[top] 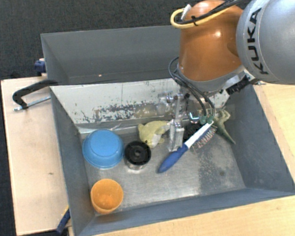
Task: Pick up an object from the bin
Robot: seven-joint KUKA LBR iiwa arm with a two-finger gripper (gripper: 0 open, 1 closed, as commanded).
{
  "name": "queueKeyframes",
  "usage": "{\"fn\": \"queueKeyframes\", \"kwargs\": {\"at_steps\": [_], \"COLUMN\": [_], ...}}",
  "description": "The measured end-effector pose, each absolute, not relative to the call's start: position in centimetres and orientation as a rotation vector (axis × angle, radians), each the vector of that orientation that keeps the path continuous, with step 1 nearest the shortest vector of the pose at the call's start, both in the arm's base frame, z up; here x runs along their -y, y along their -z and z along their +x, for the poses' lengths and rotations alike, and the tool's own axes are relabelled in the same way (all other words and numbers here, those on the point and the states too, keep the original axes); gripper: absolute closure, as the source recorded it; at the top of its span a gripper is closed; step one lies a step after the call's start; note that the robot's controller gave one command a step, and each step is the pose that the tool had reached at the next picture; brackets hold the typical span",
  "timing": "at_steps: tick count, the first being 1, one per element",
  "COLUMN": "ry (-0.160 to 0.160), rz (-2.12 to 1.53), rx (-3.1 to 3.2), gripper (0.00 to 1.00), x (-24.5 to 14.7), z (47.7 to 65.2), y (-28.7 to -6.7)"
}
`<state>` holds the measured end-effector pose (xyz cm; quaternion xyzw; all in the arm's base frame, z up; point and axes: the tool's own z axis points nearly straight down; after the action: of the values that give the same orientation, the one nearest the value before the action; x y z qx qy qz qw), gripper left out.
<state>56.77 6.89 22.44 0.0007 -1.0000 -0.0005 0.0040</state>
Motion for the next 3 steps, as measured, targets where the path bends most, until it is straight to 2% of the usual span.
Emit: {"fn": "queueKeyframes", "kwargs": {"at_steps": [1, 2, 3], "ry": [0.000, 0.002, 0.001], "rz": [0.134, 0.755, 0.655], "rx": [3.130, 3.046, 3.081], "gripper": [0.00, 0.00, 0.00], "x": [-4.6, -5.3, -4.5], "z": [56.3, 52.6, 57.2], "y": [-9.7, -7.3, -8.0]}}
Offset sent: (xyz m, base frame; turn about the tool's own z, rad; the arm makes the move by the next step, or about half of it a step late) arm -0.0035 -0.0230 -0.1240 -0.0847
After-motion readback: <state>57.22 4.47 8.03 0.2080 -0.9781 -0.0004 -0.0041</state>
